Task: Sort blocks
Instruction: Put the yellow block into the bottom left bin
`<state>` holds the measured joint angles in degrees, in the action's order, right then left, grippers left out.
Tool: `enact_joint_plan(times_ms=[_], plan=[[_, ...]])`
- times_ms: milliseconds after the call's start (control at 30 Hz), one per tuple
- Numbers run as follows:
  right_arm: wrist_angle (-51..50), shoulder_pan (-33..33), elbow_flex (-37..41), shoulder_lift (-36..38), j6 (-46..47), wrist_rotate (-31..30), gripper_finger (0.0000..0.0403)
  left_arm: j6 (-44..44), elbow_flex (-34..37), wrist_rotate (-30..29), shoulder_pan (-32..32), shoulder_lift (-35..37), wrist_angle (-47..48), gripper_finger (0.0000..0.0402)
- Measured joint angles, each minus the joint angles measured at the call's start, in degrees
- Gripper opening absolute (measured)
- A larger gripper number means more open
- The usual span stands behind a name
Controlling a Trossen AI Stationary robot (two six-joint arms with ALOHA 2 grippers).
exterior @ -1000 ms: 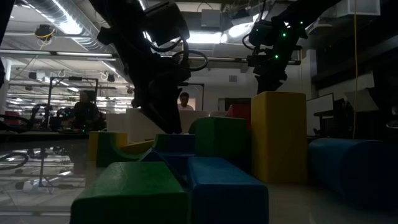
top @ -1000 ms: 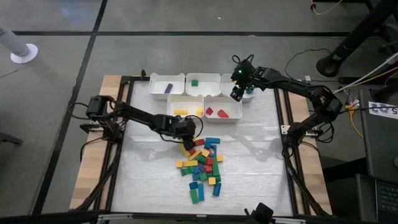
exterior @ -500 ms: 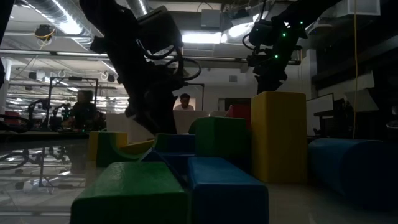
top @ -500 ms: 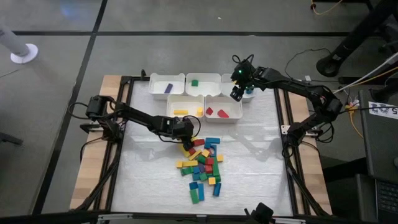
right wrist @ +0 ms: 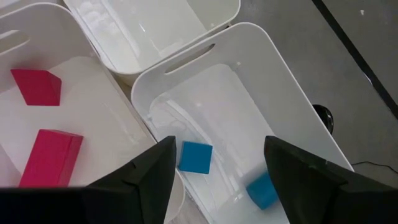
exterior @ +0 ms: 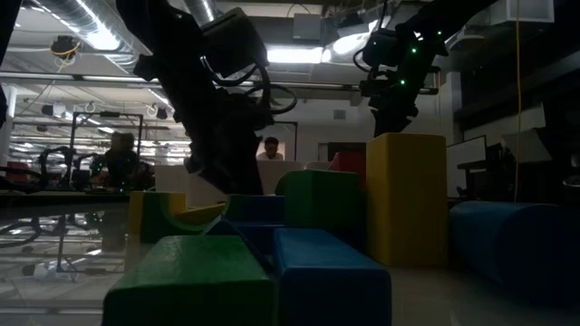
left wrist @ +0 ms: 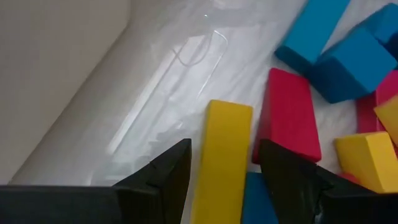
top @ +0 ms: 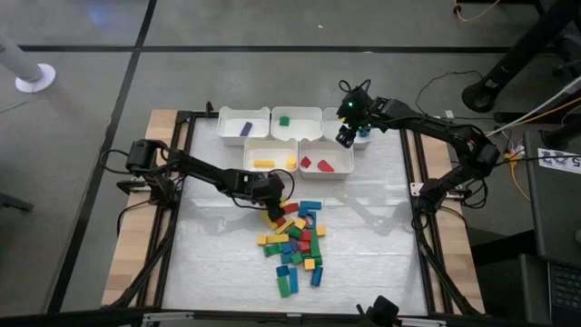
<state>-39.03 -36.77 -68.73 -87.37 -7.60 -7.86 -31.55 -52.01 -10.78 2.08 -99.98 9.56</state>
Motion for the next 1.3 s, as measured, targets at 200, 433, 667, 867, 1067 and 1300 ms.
enact_joint_plan(times_ms=[200,433,667,867,1067,1300], plan=[[0.0,0.0,0.0,0.0,0.0,0.0,0.0243,2.3,0.0,0.1,1.1,-0.8,0.2,0.0175],[0.0,0.0,0.0,0.0,0.1,0.9,0.0243,0.9,-0.2,-0.4,1.3,-2.9,0.1,0.0170],[0.0,0.0,0.0,0.6,0.1,7.3,0.0243,0.0,-0.2,0.1,0.9,-1.9,0.3,0.0091],[-0.1,0.0,0.0,4.8,0.5,17.5,0.0243,-1.2,-0.2,0.6,-1.4,3.2,-0.1,0.0090],[-1.6,0.0,0.0,13.4,3.2,19.5,0.0243,0.7,-0.2,0.5,-5.1,12.0,-0.4,0.0090],[-9.5,2.9,0.0,22.1,7.9,19.5,0.0243,7.9,-0.2,-1.7,-12.3,15.5,-0.1,0.0095]])
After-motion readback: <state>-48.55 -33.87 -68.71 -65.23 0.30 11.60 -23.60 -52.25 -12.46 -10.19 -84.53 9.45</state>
